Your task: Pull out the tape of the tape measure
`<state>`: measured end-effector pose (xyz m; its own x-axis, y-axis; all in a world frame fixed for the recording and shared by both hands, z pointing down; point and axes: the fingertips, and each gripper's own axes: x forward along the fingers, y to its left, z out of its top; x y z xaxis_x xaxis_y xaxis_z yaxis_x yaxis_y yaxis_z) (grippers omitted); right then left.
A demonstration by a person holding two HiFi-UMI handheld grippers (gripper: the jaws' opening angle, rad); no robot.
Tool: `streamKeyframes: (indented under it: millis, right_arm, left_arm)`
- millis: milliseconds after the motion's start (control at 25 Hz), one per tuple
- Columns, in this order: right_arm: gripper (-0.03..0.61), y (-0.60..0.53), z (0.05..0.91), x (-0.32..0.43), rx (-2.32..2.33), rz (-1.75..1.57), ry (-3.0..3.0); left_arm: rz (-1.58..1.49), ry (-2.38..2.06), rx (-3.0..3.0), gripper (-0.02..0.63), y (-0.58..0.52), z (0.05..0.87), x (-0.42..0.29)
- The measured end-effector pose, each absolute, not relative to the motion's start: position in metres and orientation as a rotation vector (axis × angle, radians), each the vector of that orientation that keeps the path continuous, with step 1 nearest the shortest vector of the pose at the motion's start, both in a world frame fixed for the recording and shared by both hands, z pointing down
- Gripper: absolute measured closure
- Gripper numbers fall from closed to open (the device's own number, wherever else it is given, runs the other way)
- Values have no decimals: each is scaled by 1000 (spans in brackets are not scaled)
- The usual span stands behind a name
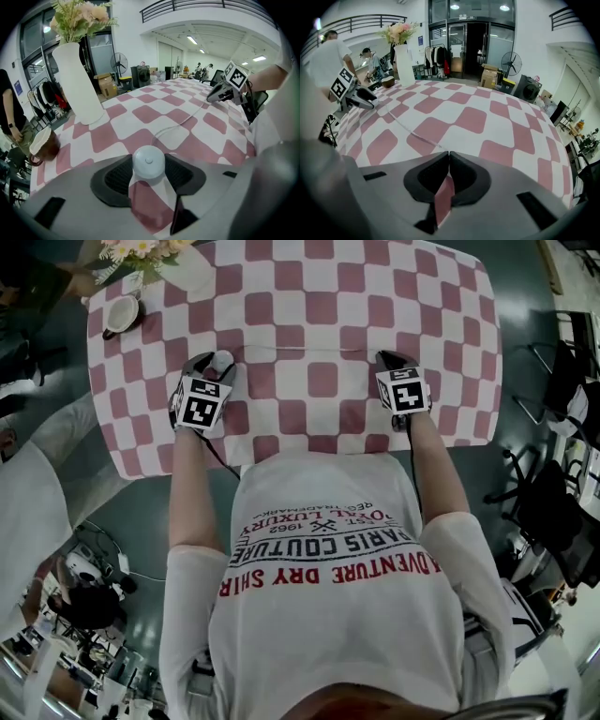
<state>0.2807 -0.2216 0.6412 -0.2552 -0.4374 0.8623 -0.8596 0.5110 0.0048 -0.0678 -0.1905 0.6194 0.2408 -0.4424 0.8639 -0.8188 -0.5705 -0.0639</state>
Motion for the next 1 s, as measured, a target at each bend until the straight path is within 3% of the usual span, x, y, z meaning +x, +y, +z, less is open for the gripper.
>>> streamKeyframes:
  millis: [320, 560, 920, 1000]
  right_arm:
    - [535, -222, 641, 282, 1078, 611, -1877]
    - [388, -227, 634, 289, 1165, 562, -1874]
    - [390, -219, 573, 251, 1209, 494, -2075]
    - [433, -218, 552, 242, 1234, 462, -2134]
  left_arm:
    - [1200, -1171, 2093, 380, -189, 633, -71]
    - [1134, -1260, 2082, 273, -196, 628, -80]
    - [979, -1428, 2185, 281, -190, 565, -65]
    - [931, -1458, 2223, 355, -187, 545, -57]
